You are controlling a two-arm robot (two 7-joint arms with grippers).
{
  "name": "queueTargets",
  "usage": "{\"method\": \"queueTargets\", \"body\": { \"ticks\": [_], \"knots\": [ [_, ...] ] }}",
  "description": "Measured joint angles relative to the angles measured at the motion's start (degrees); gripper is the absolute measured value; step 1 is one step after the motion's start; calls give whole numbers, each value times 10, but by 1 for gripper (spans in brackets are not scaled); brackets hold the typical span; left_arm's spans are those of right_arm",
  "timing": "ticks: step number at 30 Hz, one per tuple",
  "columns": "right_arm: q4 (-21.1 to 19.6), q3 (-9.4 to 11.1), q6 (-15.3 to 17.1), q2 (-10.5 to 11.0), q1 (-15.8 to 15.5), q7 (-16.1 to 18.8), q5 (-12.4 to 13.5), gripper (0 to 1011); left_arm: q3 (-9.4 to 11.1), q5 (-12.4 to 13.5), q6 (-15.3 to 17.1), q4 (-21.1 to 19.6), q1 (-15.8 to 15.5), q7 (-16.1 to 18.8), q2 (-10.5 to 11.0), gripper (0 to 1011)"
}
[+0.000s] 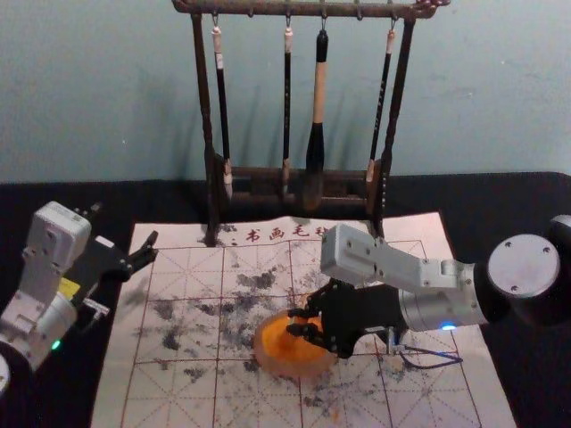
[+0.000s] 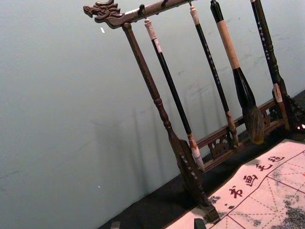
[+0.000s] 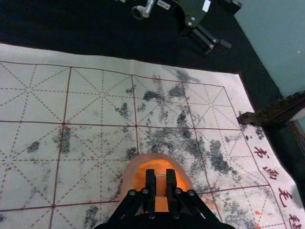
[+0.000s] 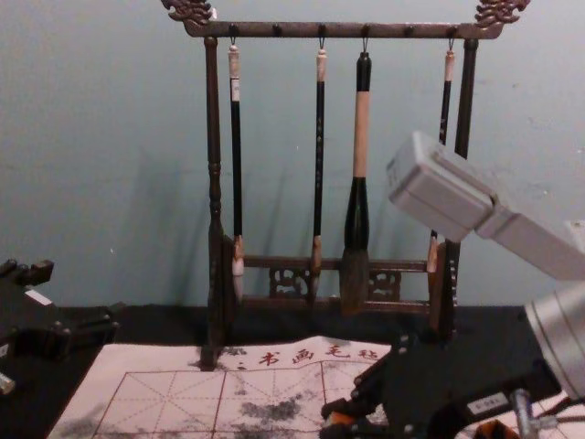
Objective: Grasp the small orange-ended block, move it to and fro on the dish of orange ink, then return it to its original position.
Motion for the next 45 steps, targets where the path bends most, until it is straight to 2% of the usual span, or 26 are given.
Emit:
{"method": "queueTargets", "body": {
  "ticks": [18,26,32,45],
  "knots": [
    [32,5,3,-11,14,-9,-7,107,0,0,0,0,0,0,0,1001],
    [25,13,3,1,7,-9,-5,107,0,0,0,0,0,0,0,1001],
    [2,20,2,20,-7,-5,5,107,0,0,0,0,0,0,0,1001],
    [-37,21,-5,45,-29,7,18,107,0,0,0,0,0,0,0,1002]
  ]
}}
